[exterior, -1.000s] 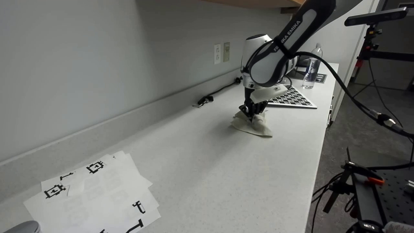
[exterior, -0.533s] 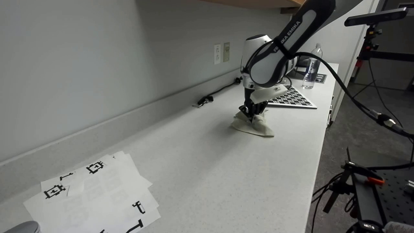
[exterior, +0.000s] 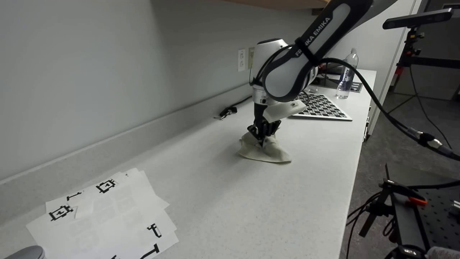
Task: Wipe the counter with the white cloth
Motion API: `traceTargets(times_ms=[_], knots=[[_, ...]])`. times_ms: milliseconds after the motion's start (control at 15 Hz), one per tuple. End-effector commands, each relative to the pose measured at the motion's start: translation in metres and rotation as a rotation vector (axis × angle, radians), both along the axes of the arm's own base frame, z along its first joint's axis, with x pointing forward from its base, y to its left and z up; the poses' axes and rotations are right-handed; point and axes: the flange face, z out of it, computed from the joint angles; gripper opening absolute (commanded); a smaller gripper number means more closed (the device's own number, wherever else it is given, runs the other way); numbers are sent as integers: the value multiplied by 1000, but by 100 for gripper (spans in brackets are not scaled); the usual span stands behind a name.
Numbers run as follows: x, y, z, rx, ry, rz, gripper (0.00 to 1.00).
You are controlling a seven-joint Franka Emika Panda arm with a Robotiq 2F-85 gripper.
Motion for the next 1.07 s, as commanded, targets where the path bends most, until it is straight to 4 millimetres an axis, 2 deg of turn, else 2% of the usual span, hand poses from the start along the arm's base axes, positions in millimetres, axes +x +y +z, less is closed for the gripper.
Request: traceTargets(times_ms=[0, 133, 400, 667, 1000], knots=[[8, 27, -5, 45, 17, 55, 3], [9, 27, -7, 40, 21, 60, 3], [6, -4, -9, 10, 19, 6, 3], [-5, -55, -9, -20, 21, -88, 3], [-27, -116, -13, -62, 37, -210, 3]])
